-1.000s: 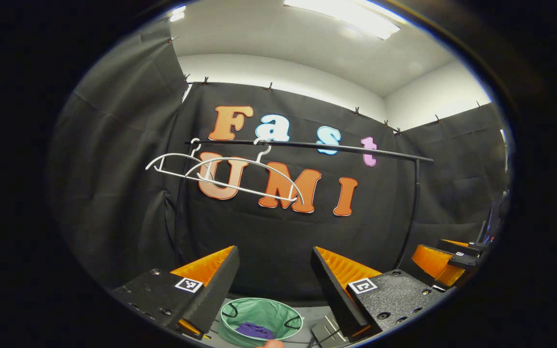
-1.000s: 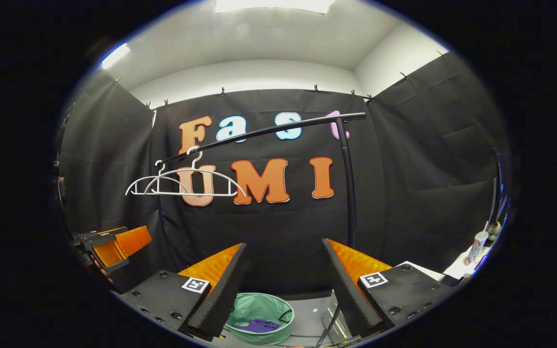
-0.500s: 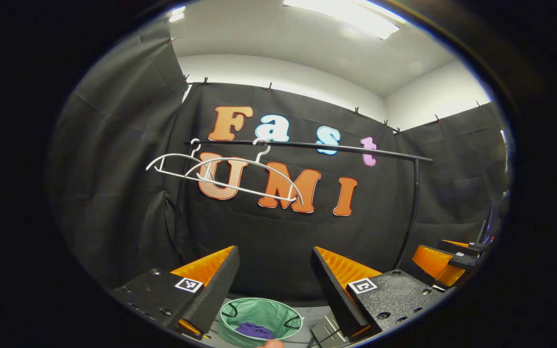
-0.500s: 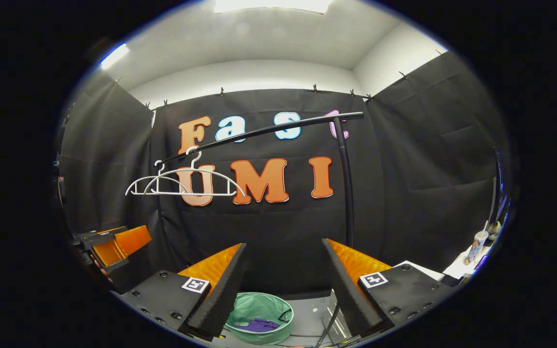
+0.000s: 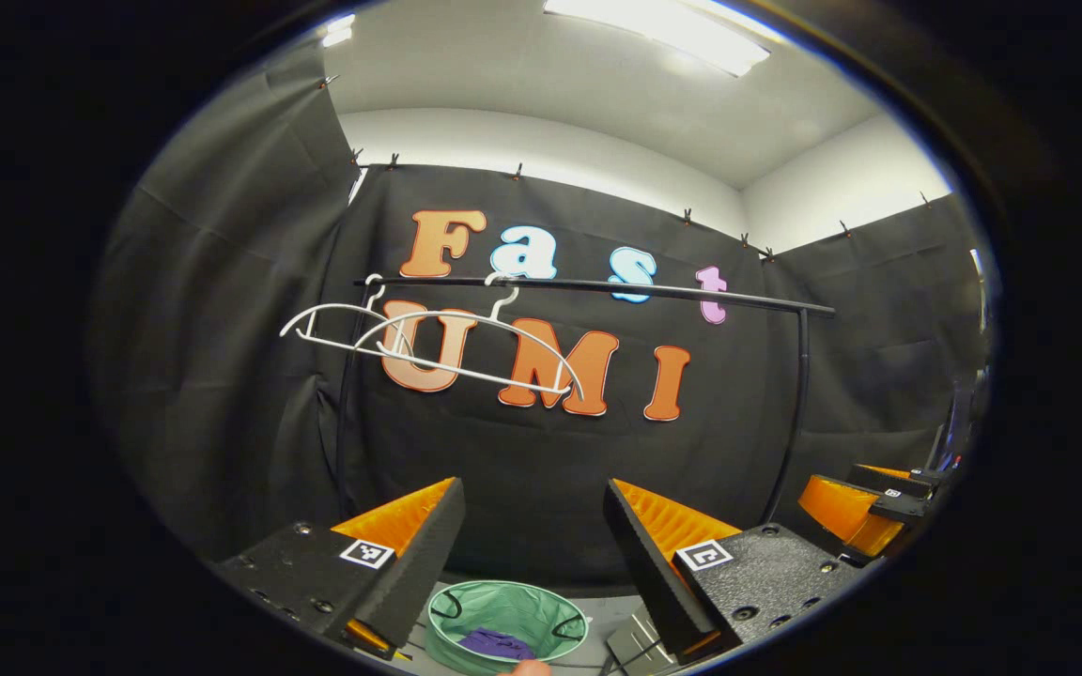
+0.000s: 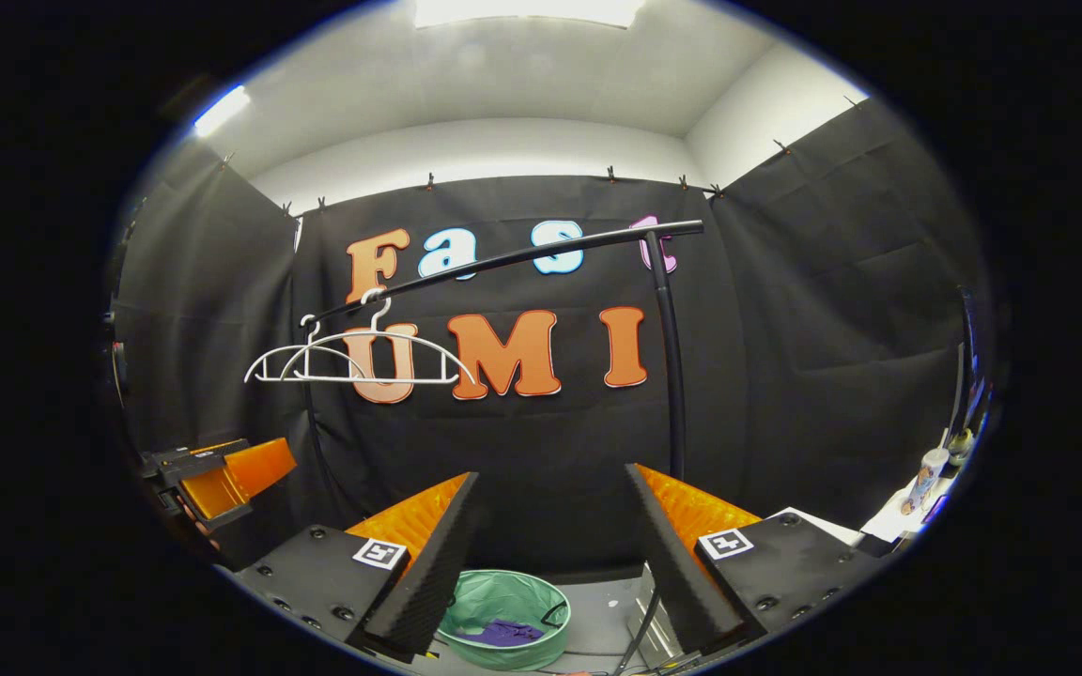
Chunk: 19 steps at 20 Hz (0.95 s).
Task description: Grasp the clothes on the hanger with both hands and then place them into the laundry hamper below.
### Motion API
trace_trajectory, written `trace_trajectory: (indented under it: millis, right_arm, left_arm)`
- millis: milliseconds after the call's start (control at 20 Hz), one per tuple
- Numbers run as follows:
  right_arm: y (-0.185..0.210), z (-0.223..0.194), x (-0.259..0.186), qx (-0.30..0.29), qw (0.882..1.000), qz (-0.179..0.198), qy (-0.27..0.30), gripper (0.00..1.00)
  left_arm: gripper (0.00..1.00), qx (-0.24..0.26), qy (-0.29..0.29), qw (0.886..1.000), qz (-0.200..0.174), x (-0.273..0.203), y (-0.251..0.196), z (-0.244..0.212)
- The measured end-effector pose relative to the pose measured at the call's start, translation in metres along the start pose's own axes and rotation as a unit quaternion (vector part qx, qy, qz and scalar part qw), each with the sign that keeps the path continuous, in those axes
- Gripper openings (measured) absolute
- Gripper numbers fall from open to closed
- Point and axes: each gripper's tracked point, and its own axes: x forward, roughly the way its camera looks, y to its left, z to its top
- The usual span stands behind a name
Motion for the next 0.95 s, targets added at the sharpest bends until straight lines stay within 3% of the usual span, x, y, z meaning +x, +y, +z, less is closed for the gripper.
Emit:
trace_trajectory:
  millis: [50,100,150,250,300,450,500,550,650,700,850,900,950]
  right_arm:
    - [0.001,-0.001,0.000,0.001,1.000,0.001,0.001,0.89]
    - [0.003,0.001,-0.001,0.001,1.000,0.003,-0.002,0.89]
    - [0.003,0.007,-0.001,0.003,1.000,0.003,-0.009,0.98]
    - [0.004,0.022,-0.004,0.009,0.999,0.000,-0.036,0.93]
    - [0.004,0.031,-0.006,0.009,0.998,-0.005,-0.056,0.98]
    - [-0.004,0.059,-0.019,-0.007,0.989,-0.038,-0.142,0.98]
    - [-0.008,0.068,-0.026,-0.012,0.984,-0.055,-0.170,0.93]
    - [-0.012,0.075,-0.036,-0.016,0.978,-0.072,-0.194,0.97]
    - [-0.017,0.081,-0.061,-0.036,0.966,-0.104,-0.234,0.97]
    - [-0.025,0.084,-0.073,-0.053,0.958,-0.127,-0.252,0.97]
    - [-0.062,0.082,-0.112,-0.103,0.938,-0.201,-0.263,0.97]
    - [-0.078,0.080,-0.126,-0.109,0.931,-0.226,-0.264,0.97]
    - [-0.096,0.080,-0.137,-0.106,0.926,-0.248,-0.264,0.97]
  left_arm:
    - [0.94,-0.001,0.000,1.000,0.000,0.000,0.000,0.001]
    - [0.94,-0.002,-0.003,1.000,0.002,0.001,0.001,0.003]
    - [0.94,-0.006,-0.008,1.000,0.004,0.002,0.003,0.007]
    - [0.94,-0.012,-0.019,1.000,0.002,0.004,0.004,0.014]
    - [0.94,-0.015,-0.030,0.999,0.002,0.004,0.006,0.020]
    - [0.99,-0.030,-0.085,0.996,0.004,0.006,0.013,0.039]
    - [0.95,-0.041,-0.100,0.994,-0.011,0.007,0.008,0.042]
    - [0.95,-0.053,-0.106,0.992,-0.038,0.010,-0.002,0.040]
    - [0.93,-0.076,-0.093,0.989,-0.087,0.011,-0.022,0.021]
    - [0.99,-0.087,-0.080,0.987,-0.105,0.011,-0.029,0.010]
    - [0.95,-0.142,-0.058,0.978,-0.143,0.008,-0.057,-0.013]
    - [0.92,-0.169,-0.060,0.971,-0.157,0.005,-0.073,-0.014]
    - [0.95,-0.192,-0.066,0.964,-0.172,-0.001,-0.089,-0.013]
